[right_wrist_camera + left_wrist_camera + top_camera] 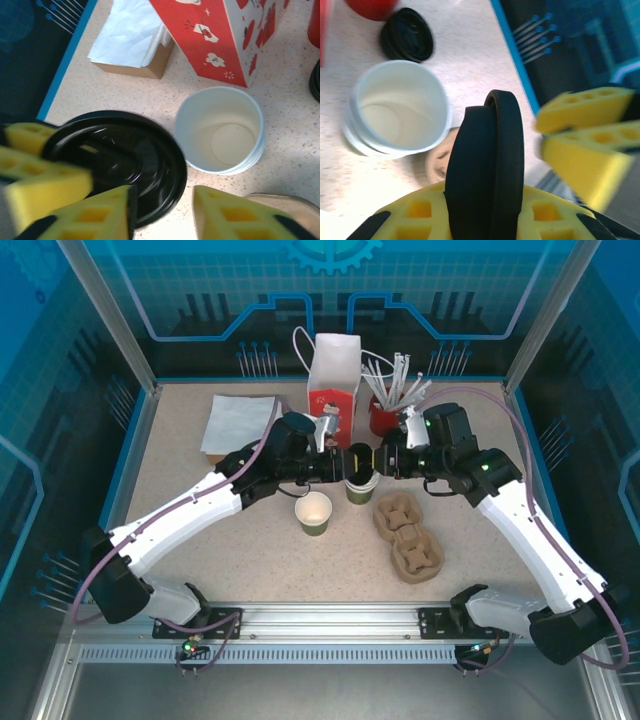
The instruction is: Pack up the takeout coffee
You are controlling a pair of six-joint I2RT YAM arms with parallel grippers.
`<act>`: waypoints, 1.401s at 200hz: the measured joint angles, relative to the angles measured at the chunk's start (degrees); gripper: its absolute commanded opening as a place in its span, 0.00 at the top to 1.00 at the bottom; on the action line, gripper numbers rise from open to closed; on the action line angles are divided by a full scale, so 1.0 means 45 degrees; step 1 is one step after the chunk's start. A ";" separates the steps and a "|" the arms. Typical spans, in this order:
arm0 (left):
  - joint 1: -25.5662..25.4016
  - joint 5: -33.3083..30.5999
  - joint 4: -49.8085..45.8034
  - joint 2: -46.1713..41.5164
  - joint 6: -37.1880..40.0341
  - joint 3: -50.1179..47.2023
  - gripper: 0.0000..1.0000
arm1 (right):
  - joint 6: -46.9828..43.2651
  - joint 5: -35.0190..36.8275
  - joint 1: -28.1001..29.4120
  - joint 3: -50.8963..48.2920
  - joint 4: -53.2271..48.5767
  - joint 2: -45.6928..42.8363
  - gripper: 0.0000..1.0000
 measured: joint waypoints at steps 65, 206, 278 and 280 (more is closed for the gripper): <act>-0.0763 -0.4741 -0.0811 -0.1069 0.3254 -0.0714 0.93 | 0.5702 -0.1209 -0.0447 -0.0534 0.1885 -0.1831 0.33; -0.1472 -0.6878 0.2147 -0.2701 0.7888 -0.2939 0.95 | 1.5611 -0.2924 0.0359 0.0335 0.3925 0.1477 0.43; -0.1627 -0.6878 0.2356 -0.2701 0.8087 -0.2939 0.95 | 1.6568 -0.3055 0.0563 0.0466 0.4206 0.2225 0.50; -0.1627 -0.6878 0.2356 -0.2701 0.8092 -0.2939 0.95 | 1.6568 -0.3050 0.0568 0.0476 0.4221 0.2244 0.51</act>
